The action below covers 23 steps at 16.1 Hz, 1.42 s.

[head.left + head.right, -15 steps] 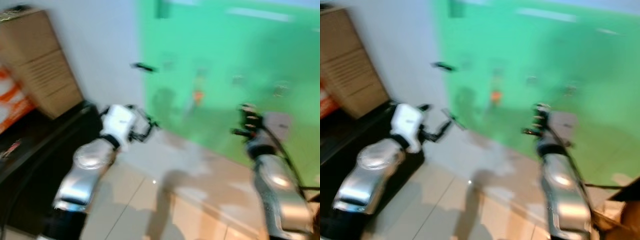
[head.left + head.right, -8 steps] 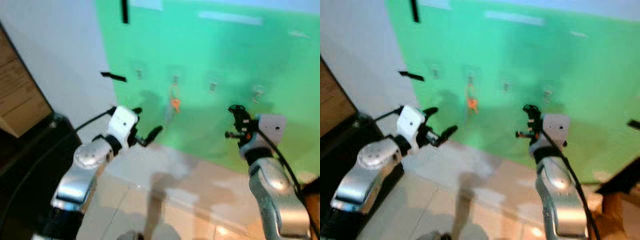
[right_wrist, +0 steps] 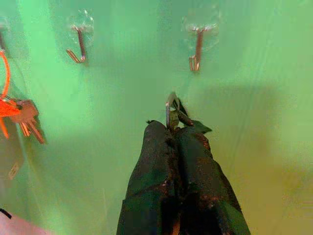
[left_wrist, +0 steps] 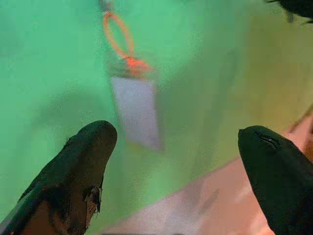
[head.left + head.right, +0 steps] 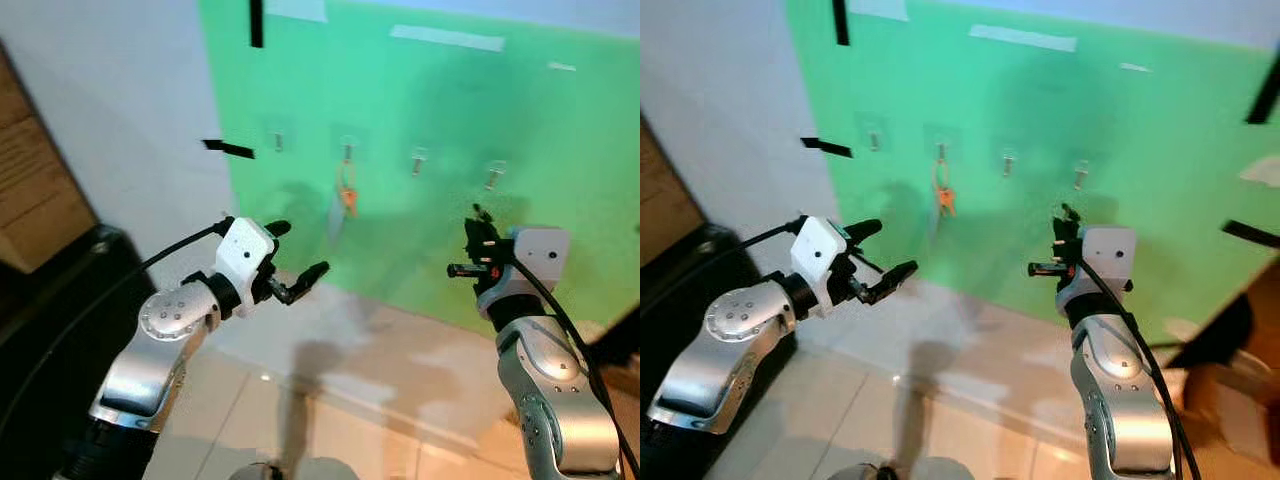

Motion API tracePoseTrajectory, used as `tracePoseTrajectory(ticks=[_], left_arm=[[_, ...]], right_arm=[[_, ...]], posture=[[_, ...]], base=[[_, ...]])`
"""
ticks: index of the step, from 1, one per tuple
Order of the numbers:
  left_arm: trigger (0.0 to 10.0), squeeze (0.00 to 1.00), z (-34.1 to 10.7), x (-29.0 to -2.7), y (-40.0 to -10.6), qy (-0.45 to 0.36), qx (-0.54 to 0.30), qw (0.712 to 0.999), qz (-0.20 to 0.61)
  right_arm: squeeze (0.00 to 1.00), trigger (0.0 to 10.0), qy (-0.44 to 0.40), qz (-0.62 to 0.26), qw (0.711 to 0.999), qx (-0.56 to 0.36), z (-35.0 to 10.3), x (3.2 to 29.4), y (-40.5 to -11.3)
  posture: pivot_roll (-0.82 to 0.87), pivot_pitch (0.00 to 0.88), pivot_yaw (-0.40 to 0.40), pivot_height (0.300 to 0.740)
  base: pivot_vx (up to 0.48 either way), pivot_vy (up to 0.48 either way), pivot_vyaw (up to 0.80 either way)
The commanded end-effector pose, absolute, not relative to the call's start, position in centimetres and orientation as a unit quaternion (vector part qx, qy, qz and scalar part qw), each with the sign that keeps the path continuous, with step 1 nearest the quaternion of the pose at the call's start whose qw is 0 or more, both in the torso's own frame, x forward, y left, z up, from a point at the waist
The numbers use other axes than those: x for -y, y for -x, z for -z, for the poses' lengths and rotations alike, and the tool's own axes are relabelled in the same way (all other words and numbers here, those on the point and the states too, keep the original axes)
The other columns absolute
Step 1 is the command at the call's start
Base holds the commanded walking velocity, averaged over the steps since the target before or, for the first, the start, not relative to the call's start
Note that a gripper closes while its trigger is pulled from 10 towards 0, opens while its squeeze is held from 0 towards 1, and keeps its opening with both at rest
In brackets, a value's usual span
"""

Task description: Hang keys on a hook

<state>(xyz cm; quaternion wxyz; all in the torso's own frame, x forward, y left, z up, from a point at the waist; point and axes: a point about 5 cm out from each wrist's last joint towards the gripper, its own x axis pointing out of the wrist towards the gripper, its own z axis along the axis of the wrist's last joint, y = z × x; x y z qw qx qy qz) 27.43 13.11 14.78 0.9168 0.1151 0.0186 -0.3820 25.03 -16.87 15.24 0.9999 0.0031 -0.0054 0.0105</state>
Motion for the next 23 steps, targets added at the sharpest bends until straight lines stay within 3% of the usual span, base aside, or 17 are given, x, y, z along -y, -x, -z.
tracePoseTrajectory(ticks=[1,7,13,15,19,23], left_arm=[[10.0,0.06,-14.9,-12.8,-27.0,-0.112,-0.022,0.909,0.402],[10.0,0.05,-14.9,-12.7,-26.8,-0.113,-0.027,0.898,0.424],[10.0,0.05,-15.0,-12.6,-27.0,-0.114,-0.024,0.900,0.419],[10.0,0.04,-15.0,-12.7,-27.3,-0.119,-0.019,0.909,0.398],[10.0,0.00,-14.3,-13.8,-28.7,-0.127,-0.029,0.955,0.268],[10.0,0.00,-14.1,-14.3,-28.6,-0.132,-0.025,0.965,0.223]], right_arm=[[0.00,10.0,-0.003,-0.028,0.999,0.028,-16.3,16.4,-25.1],[0.00,10.0,-0.018,-0.087,0.995,0.038,-17.4,14.8,-25.3],[0.00,10.0,-0.048,-0.074,0.995,0.042,-17.9,15.4,-25.6],[0.00,10.0,-0.044,-0.075,0.995,0.040,-17.8,15.5,-25.6],[0.00,10.0,-0.020,-0.040,0.999,-0.002,-16.4,16.3,-25.7],[0.00,10.0,-0.016,-0.036,0.999,-0.019,-15.9,16.6,-25.7]], posture=[[-0.12,0.000,0.018,0.732],[-0.12,0.000,0.021,0.732],[-0.12,0.000,0.021,0.732],[-0.12,0.000,0.022,0.732],[-0.13,0.000,0.016,0.732],[-0.12,0.000,0.007,0.732]], base=[[0.000,0.000,0.00],[0.000,0.000,0.00],[0.000,0.000,0.00],[0.000,0.000,0.00],[0.000,0.000,0.00],[0.000,0.000,0.00]])
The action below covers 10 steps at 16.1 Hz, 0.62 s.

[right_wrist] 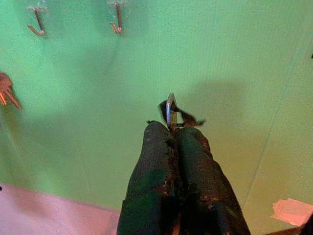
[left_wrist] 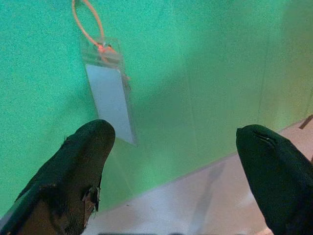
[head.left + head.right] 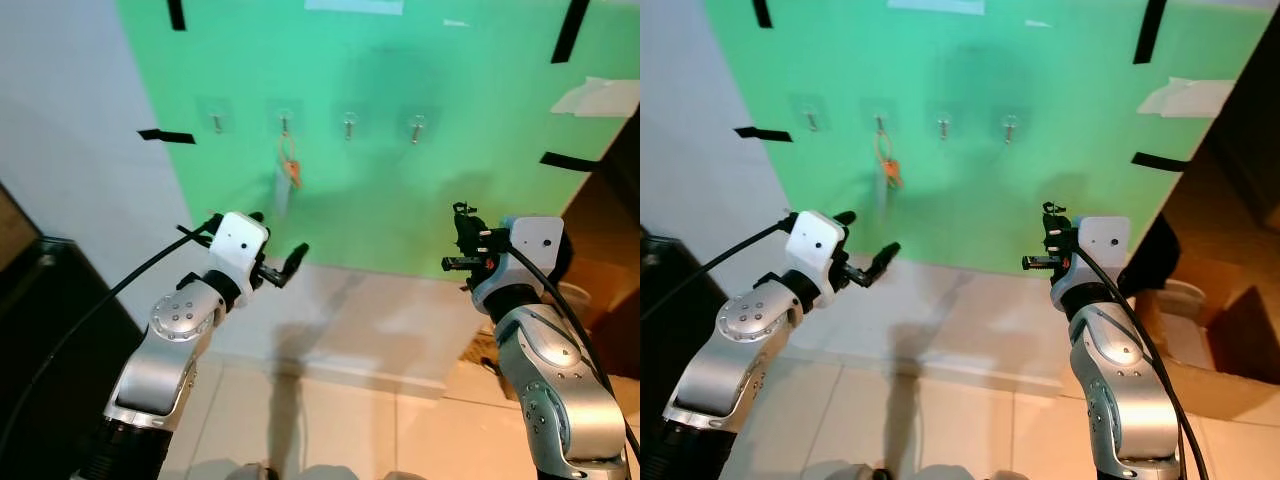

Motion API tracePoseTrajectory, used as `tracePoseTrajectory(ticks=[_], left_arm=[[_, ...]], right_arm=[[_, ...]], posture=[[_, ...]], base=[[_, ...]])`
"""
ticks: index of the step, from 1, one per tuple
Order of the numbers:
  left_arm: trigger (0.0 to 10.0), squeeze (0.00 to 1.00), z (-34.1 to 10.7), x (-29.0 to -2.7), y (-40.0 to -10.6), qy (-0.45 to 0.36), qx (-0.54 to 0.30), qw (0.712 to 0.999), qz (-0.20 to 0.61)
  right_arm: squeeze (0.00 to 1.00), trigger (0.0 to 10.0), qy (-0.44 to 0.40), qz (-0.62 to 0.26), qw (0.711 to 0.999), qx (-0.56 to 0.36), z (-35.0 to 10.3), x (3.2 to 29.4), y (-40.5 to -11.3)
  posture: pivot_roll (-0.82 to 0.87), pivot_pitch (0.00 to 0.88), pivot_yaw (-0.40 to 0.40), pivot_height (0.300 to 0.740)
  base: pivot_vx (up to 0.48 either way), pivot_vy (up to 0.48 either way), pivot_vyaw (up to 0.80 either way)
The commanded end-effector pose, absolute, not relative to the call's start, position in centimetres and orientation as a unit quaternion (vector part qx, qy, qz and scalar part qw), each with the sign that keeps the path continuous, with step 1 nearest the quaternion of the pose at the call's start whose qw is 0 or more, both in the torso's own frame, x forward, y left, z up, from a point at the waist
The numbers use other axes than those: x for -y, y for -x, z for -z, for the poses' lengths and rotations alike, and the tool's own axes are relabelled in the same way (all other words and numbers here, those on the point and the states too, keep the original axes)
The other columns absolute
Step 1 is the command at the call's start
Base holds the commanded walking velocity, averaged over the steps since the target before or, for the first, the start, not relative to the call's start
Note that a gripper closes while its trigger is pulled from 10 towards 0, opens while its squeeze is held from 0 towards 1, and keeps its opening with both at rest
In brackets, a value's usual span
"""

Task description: Hang keys on a hook

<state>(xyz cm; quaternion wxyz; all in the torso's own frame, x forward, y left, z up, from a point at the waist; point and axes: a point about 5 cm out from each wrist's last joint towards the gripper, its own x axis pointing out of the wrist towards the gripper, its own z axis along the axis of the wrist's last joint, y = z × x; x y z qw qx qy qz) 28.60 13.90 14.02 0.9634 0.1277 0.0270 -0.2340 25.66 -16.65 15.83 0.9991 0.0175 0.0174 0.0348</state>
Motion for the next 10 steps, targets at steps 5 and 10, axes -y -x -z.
tracePoseTrajectory(ticks=[5,10], left_arm=[[10.0,0.00,-14.42,-13.96,-28.46,-0.135,-0.014,0.965,0.224],[10.0,0.00,-14.74,-13.70,-28.49,-0.131,-0.005,0.962,0.240]], right_arm=[[0.00,10.0,-0.017,-0.042,0.999,-0.021,-15.77,16.20,-25.74],[0.00,10.0,-0.024,-0.047,0.999,-0.010,-16.04,15.95,-25.71]], posture=[[-0.12,0.000,0.005,0.732],[-0.13,0.000,0.011,0.732]], base=[[0.000,0.000,0.00],[0.000,0.000,0.00]])
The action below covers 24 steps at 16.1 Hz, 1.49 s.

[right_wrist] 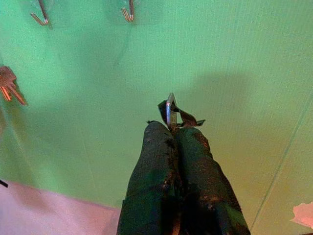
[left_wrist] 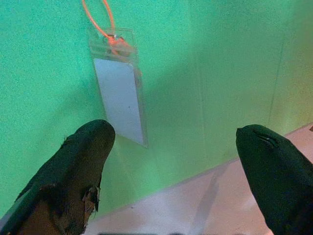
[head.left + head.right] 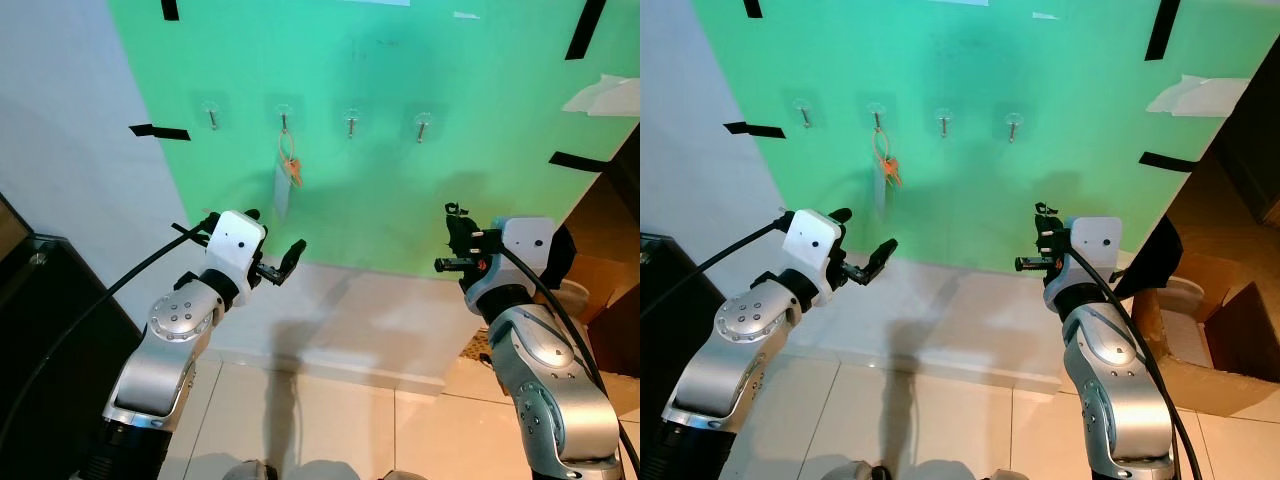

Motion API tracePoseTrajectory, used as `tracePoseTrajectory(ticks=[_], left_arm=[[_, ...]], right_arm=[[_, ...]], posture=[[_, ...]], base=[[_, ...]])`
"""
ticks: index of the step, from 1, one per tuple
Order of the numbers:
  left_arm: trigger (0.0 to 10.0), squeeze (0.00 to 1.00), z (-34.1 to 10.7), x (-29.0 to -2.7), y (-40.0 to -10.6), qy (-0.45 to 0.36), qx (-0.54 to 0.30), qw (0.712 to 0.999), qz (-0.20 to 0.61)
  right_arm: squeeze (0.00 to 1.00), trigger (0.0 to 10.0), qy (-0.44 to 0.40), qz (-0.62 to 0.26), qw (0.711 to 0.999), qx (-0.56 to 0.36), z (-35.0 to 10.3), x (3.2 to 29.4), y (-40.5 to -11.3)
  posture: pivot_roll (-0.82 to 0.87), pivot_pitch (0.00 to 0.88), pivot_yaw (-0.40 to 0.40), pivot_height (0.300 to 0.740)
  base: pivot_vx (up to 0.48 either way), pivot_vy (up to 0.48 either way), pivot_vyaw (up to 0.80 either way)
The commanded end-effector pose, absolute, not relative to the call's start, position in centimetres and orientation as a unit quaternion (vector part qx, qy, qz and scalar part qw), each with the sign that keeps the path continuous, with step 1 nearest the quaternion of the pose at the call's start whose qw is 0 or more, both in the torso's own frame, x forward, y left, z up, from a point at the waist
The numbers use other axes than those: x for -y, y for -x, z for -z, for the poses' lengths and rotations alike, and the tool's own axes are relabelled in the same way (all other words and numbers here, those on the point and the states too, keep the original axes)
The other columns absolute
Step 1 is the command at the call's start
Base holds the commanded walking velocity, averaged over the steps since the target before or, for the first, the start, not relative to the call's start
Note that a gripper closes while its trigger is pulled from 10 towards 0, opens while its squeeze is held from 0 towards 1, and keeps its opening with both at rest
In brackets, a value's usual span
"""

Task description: Hang keys on a hook

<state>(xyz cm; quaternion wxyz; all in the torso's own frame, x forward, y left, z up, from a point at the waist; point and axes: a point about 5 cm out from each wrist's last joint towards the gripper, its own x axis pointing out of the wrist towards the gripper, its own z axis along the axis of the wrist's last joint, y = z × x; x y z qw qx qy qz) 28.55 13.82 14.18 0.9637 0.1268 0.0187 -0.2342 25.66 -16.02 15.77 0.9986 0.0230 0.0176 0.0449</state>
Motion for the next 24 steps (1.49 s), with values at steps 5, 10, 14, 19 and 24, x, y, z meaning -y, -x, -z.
tracePoseTrajectory(ticks=[5,10,14,19,24], left_arm=[[10.0,0.00,-15.0,-13.7,-28.6,-0.128,0.000,0.961,0.244],[10.0,0.00,-15.0,-13.7,-28.7,-0.125,0.002,0.961,0.246],[10.0,0.00,-15.1,-13.8,-28.5,-0.127,0.004,0.960,0.250],[10.0,0.00,-15.1,-13.6,-28.2,-0.138,0.003,0.953,0.269],[10.0,0.00,-15.1,-13.2,-27.9,-0.137,0.004,0.947,0.291]], right_arm=[[0.00,10.0,-0.023,-0.054,0.998,-0.009,-16.1,15.7,-25.9],[0.00,10.0,-0.005,-0.073,0.997,-0.013,-16.1,15.4,-25.9],[0.00,10.0,-0.012,-0.150,0.988,-0.022,-15.8,13.7,-25.2],[0.00,10.0,-0.005,-0.190,0.982,-0.017,-16.0,13.5,-24.9],[0.00,10.0,-0.007,-0.201,0.980,-0.011,-16.2,13.3,-24.8]], posture=[[-0.12,0.000,0.012,0.732],[-0.12,0.000,0.013,0.732],[-0.12,0.000,0.009,0.732],[-0.11,0.000,0.008,0.732],[-0.12,0.000,0.012,0.732]], base=[[0.320,0.000,-0.25],[0.406,0.000,-0.11],[0.394,0.000,0.60],[0.000,0.000,0.00],[0.000,0.000,0.00]])
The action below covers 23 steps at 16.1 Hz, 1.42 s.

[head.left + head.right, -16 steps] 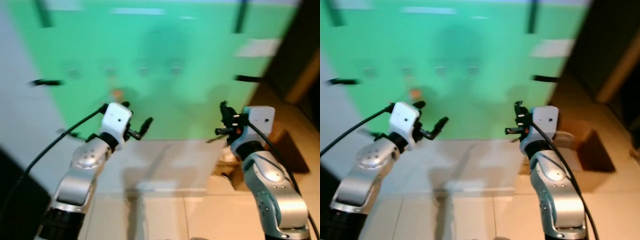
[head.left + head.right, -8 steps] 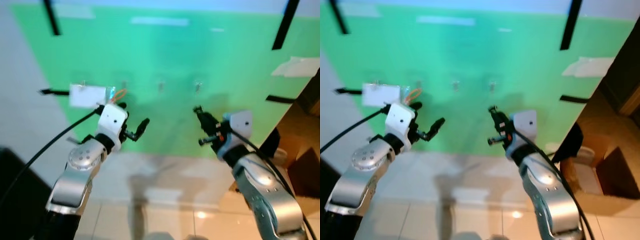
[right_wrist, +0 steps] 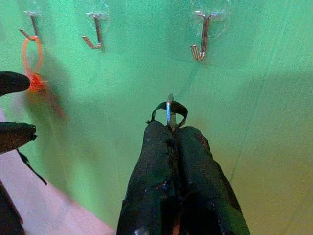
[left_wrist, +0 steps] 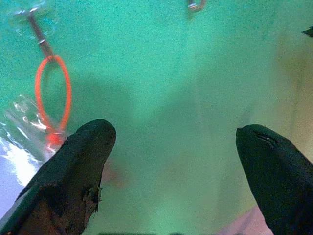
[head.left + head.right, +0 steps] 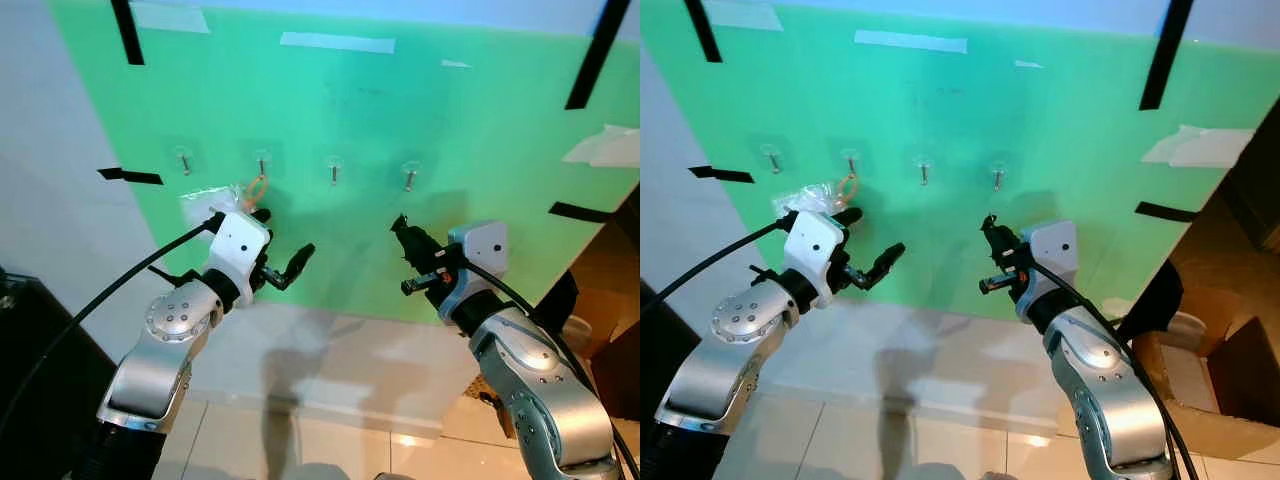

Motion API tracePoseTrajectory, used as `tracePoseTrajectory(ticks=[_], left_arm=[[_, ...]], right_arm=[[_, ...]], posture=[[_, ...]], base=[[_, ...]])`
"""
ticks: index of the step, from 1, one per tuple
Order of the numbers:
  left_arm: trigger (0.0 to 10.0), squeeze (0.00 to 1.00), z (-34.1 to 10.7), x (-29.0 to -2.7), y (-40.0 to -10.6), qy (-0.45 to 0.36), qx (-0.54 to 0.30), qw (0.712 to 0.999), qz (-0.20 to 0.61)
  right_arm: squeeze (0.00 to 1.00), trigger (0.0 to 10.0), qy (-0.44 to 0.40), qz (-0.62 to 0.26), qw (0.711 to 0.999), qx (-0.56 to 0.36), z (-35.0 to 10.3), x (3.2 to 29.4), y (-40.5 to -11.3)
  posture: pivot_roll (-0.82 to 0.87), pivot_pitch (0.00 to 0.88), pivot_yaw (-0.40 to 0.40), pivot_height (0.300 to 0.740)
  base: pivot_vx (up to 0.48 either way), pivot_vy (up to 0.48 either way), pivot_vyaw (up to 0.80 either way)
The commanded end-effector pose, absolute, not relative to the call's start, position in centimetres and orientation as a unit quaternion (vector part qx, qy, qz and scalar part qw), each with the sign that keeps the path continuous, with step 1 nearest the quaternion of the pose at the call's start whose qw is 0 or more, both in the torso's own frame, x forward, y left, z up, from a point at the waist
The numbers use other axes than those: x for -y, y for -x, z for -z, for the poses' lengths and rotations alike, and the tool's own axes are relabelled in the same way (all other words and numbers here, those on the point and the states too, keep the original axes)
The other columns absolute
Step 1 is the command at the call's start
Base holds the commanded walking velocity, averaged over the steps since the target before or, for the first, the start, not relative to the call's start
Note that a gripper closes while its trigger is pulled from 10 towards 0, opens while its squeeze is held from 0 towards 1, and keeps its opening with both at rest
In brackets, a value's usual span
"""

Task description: Hang keys on a hook

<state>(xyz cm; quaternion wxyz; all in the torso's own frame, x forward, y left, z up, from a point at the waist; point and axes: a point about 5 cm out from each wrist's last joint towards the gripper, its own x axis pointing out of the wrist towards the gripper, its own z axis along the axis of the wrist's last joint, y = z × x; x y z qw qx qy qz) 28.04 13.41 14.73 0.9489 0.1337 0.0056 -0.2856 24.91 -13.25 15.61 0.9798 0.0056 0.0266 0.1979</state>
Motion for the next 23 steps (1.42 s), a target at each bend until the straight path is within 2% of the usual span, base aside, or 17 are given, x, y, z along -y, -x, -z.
tracePoseTrajectory(ticks=[1,6,9,16,23], left_arm=[[10.0,0.00,-15.1,-13.2,-27.8,-0.136,0.004,0.944,0.300],[10.0,0.00,-15.5,-13.3,-26.9,-0.122,0.000,0.927,0.354],[10.0,0.00,-15.3,-13.1,-26.2,-0.112,-0.008,0.917,0.383],[10.0,0.00,-15.3,-13.2,-26.2,-0.108,-0.013,0.915,0.390],[10.0,0.00,-15.2,-13.2,-26.1,-0.107,-0.015,0.912,0.395]], right_arm=[[0.00,10.0,-0.009,-0.205,0.979,-0.007,-16.4,13.3,-24.8],[0.00,10.0,-0.020,-0.225,0.974,0.016,-17.6,13.0,-25.4],[0.00,10.0,0.045,-0.191,0.980,0.026,-17.9,13.4,-26.2],[0.00,10.0,0.098,-0.157,0.981,0.049,-18.2,13.3,-26.5],[0.00,10.0,0.138,-0.182,0.973,0.041,-17.3,12.6,-25.6]], posture=[[-0.12,0.000,0.012,0.732],[-0.12,0.000,0.007,0.732],[-0.11,0.000,0.002,0.732],[-0.12,0.000,0.003,0.732],[-0.12,0.000,0.004,0.732]], base=[[0.000,0.000,0.00],[0.000,0.000,0.00],[0.000,0.000,0.00],[0.000,0.000,0.00],[0.000,0.000,0.00]])
